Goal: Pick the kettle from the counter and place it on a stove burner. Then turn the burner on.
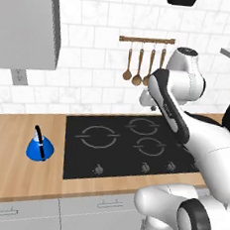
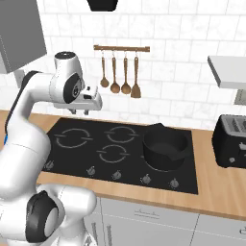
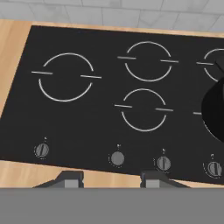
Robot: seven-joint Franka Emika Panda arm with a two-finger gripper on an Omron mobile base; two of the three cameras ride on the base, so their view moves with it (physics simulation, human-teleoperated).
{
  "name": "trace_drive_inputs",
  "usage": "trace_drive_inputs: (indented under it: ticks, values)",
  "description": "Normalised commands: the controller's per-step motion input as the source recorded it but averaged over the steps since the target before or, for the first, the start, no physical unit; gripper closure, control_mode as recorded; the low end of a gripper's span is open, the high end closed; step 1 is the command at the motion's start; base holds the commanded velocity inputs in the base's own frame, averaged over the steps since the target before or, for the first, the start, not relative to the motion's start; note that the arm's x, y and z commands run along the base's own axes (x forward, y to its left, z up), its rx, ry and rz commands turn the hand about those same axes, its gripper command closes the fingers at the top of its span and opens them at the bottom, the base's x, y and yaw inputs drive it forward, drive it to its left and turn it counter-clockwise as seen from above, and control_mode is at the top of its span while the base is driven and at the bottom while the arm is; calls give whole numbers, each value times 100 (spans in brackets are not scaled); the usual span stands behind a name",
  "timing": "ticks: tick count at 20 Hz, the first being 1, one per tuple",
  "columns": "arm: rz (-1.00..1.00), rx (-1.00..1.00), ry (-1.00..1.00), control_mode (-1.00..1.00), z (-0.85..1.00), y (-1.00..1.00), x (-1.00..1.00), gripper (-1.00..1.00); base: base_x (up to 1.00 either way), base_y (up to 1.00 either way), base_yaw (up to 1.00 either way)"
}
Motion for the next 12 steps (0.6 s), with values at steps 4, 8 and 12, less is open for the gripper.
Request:
trace_drive_inputs:
  ticks: [4, 8, 12]
  values:
    - [5, 0, 0, -100, 0, 11, -29, -100, 0, 0, 0]
    - [12, -1, 0, -100, 0, 77, -53, -100, 0, 0, 0]
    - [18, 0, 0, -100, -17, 96, -21, -100, 0, 0, 0]
